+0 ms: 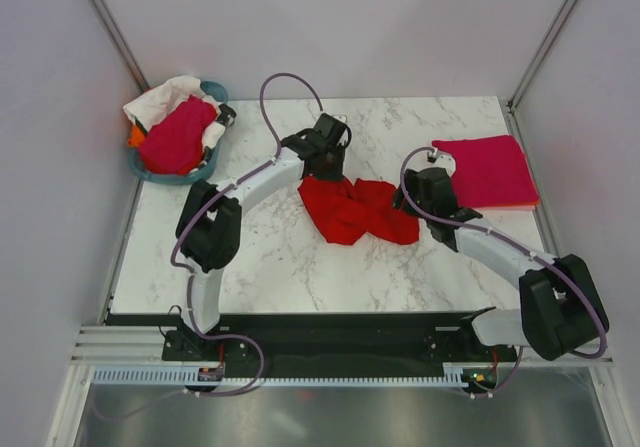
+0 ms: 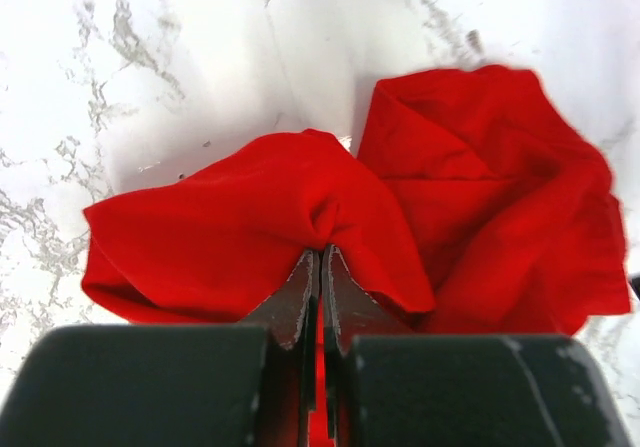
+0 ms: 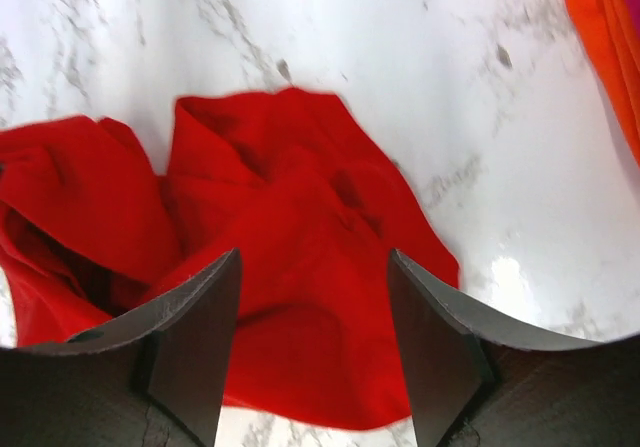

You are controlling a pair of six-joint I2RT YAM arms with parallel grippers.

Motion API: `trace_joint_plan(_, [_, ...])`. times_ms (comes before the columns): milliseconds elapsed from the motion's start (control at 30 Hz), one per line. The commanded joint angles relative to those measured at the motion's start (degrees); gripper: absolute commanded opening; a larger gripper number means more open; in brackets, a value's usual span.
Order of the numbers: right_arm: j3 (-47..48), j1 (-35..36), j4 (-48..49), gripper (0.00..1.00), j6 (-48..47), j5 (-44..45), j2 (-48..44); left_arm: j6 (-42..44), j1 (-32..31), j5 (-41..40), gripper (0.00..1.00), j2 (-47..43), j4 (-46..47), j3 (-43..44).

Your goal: Fold and stack the t-shirts

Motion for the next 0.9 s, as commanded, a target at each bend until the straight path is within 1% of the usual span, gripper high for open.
trace_joint_plan(0, [6.0,-0.1,1.3,0.67,-0.7,0.3,3.0,1.5,-0.1,2.3,0.02,-3.1,2.7,0.1])
trace_joint_plan(133, [9.9,0.0,0.1,0.65,-0.7,0.1,9.9,1.5,-0.2,2.3,0.02,-3.7,3.0,-0.2])
trace_joint_plan(300, [13.4,0.0,0.0,0.65,-1.2,-1.1,16.0,1.8,-0.1,2.1,0.02,-4.5,2.9,-0.5])
trace_joint_plan(367, [14.6,0.0,-1.0,0.63,-1.4,-1.1,18.5,1.9,-0.1,1.9,0.02,-4.8,3.0,-0.6])
trace_joint_plan(467, [15.1,0.0,-1.1,0.46,-1.6,-1.8,19.3,2.0,-0.1,1.5,0.02,-5.3,2.9,-0.7])
trace_joint_plan(500, [15.2,0.0,-1.1,0.27,-1.8,-1.8,18.9,2.0,0.1,1.3,0.02,-5.4,3.0,-0.8])
trace_joint_plan(567, [15.9,0.0,-1.1,0.09,-1.9,-1.4,18.1,1.9,0.4,1.1,0.02,-6.0,2.9,-0.9])
trace_joint_plan(600, [16.5,-0.1,-2.6,0.0,-1.8,-0.7,17.7,1.6,0.8,1.0,0.02,-6.7,3.0,-1.1])
trace_joint_plan(733, [18.0,-0.5,-4.6,0.0,-1.9,-0.6,12.4,0.8,3.6,-0.6,0.02,-10.7,2.9,-2.3])
trace_joint_plan(833, [20.5,-1.4,-5.5,0.0,-1.8,-1.2,8.3,-1.4,8.9,0.7,0.02,-15.3,2.8,-3.6])
trace_joint_plan(867, [21.6,-2.2,-6.0,0.0,-1.5,-1.4,7.6,-2.0,12.2,0.8,0.02,-16.7,2.8,-4.1])
